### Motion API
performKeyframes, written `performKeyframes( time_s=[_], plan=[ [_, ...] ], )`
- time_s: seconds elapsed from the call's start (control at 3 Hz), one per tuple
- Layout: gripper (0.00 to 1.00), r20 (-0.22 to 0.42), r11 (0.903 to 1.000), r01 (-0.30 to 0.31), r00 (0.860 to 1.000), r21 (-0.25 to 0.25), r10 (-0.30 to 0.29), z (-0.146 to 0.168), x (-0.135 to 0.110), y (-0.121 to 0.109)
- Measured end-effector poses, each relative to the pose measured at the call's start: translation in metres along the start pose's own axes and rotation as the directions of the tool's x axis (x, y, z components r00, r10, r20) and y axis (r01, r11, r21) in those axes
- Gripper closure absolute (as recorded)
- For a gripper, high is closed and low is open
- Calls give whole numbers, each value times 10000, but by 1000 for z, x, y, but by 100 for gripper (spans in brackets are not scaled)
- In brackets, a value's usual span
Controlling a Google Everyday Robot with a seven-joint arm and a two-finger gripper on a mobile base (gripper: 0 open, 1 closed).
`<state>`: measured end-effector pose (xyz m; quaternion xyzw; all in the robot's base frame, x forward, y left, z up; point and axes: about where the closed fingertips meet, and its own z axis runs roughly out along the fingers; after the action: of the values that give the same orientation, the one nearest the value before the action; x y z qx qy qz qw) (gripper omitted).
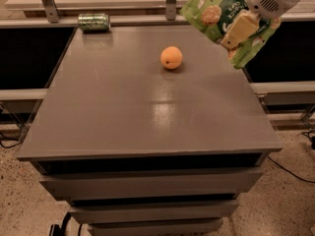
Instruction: Move green rice chip bag near orange
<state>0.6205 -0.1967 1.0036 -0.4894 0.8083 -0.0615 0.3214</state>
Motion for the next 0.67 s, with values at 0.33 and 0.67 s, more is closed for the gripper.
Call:
performKeyframes(
  time_s=[0.33, 0.67],
  plan=[
    [100, -364, 9943, -938, 9947, 510, 957, 23, 0, -14],
    [100, -813, 9786, -1791, 9789, 1017, 1876, 54, -1, -27]
  ],
)
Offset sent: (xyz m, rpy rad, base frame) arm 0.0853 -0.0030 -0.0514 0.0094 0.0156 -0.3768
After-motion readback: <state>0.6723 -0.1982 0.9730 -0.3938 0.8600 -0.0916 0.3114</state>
